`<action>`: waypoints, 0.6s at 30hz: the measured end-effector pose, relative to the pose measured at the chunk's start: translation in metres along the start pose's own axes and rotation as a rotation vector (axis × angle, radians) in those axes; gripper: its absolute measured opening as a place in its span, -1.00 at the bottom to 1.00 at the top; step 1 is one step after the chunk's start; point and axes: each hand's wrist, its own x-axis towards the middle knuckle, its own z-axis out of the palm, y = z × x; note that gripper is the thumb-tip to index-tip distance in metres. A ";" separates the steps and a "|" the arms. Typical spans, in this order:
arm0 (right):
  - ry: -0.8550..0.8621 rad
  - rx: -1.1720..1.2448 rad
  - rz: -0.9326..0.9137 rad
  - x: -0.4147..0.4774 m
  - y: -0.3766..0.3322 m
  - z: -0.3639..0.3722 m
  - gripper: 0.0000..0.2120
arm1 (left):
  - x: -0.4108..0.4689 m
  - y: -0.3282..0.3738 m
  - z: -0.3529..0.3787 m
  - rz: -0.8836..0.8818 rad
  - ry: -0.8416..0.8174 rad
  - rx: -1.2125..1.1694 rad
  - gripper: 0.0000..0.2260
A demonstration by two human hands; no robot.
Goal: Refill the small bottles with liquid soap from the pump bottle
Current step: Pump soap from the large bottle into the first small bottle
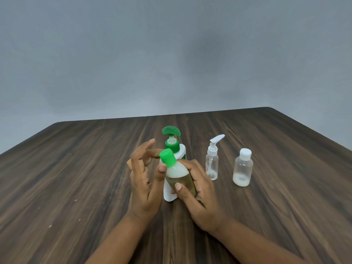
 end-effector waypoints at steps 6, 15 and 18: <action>-0.006 0.038 -0.001 -0.001 0.000 0.001 -0.64 | -0.001 -0.002 0.000 -0.022 -0.079 -0.027 -0.67; 0.008 0.088 0.010 -0.005 0.006 0.000 -0.59 | 0.000 0.000 0.000 -0.004 -0.093 0.083 -0.61; 0.005 0.127 -0.007 -0.006 0.007 0.001 -0.61 | 0.002 0.002 0.000 -0.006 -0.059 0.120 -0.69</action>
